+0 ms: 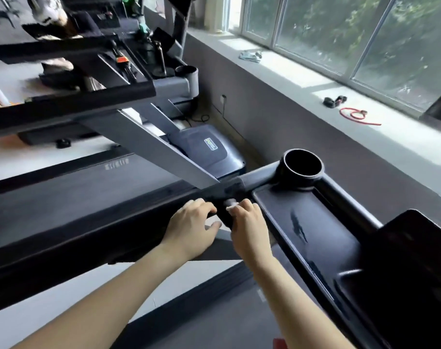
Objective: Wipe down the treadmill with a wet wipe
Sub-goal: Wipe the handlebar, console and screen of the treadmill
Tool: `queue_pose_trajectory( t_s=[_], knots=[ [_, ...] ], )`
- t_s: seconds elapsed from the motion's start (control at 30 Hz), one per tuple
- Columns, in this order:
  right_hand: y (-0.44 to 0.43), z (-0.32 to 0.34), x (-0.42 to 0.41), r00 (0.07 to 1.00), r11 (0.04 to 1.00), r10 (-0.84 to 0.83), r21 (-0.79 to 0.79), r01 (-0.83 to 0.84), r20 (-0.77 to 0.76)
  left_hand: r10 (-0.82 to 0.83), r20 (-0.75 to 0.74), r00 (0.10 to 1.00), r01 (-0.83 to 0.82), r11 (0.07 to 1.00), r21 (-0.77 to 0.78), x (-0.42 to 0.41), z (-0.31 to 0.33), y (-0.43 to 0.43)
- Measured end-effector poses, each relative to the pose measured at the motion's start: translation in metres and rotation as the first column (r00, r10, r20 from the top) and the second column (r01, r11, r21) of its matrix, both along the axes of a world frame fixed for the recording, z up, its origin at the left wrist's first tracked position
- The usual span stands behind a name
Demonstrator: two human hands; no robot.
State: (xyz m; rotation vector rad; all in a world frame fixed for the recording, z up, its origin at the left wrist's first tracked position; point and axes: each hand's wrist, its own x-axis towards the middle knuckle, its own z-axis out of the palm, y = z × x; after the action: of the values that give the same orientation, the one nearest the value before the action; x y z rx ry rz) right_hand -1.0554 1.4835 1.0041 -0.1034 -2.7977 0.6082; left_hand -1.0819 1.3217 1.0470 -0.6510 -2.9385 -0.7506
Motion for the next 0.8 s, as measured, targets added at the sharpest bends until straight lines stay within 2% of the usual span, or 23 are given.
queue_pose_trajectory(
  t_s=[0.1, 0.27, 0.37, 0.47, 0.53, 0.67, 0.73, 0.8],
  knots=[
    [0.031, 0.006, 0.031, 0.998, 0.999, 0.037, -0.028, -0.035, 0.043, -0.007, -0.007, 1.000, 0.007, 1.000, 0.023, 0.003, -0.005, 0.018],
    [0.088, 0.034, 0.001, 0.976, 0.991, -0.128, -0.052, 0.121, -0.178, -0.031, -0.001, 1.000, 0.031, 0.999, 0.042, -0.004, -0.007, 0.037],
    [0.074, 0.016, -0.021, 0.998, 0.997, -0.049, 0.060, 0.051, -0.032, -0.089, -0.026, 0.996, 0.090, 0.994, 0.059, -0.011, -0.007, 0.051],
    [0.058, -0.004, -0.002, 0.999, 0.988, 0.014, 0.150, -0.022, 0.053, -0.174, -0.082, 0.981, 0.175, 0.985, 0.008, -0.028, -0.011, 0.058],
    [0.065, -0.002, 0.025, 0.998, 0.986, -0.003, 0.166, -0.006, 0.058, -0.230, -0.126, 0.965, 0.226, 0.973, -0.046, -0.039, -0.018, 0.056],
    [0.070, 0.010, 0.084, 0.989, 0.962, -0.140, 0.243, 0.125, 0.045, -0.377, -0.153, 0.913, 0.361, 0.924, -0.125, -0.056, -0.023, 0.057],
    [0.057, 0.010, 0.082, 0.973, 0.947, -0.219, 0.255, 0.193, 0.076, -0.434, -0.159, 0.887, 0.410, 0.897, -0.164, -0.062, -0.024, 0.062],
    [0.042, 0.010, 0.049, 0.971, 0.961, -0.226, 0.180, 0.210, 0.073, -0.467, -0.165, 0.868, 0.438, 0.880, -0.185, -0.069, -0.025, 0.066]
  ],
)
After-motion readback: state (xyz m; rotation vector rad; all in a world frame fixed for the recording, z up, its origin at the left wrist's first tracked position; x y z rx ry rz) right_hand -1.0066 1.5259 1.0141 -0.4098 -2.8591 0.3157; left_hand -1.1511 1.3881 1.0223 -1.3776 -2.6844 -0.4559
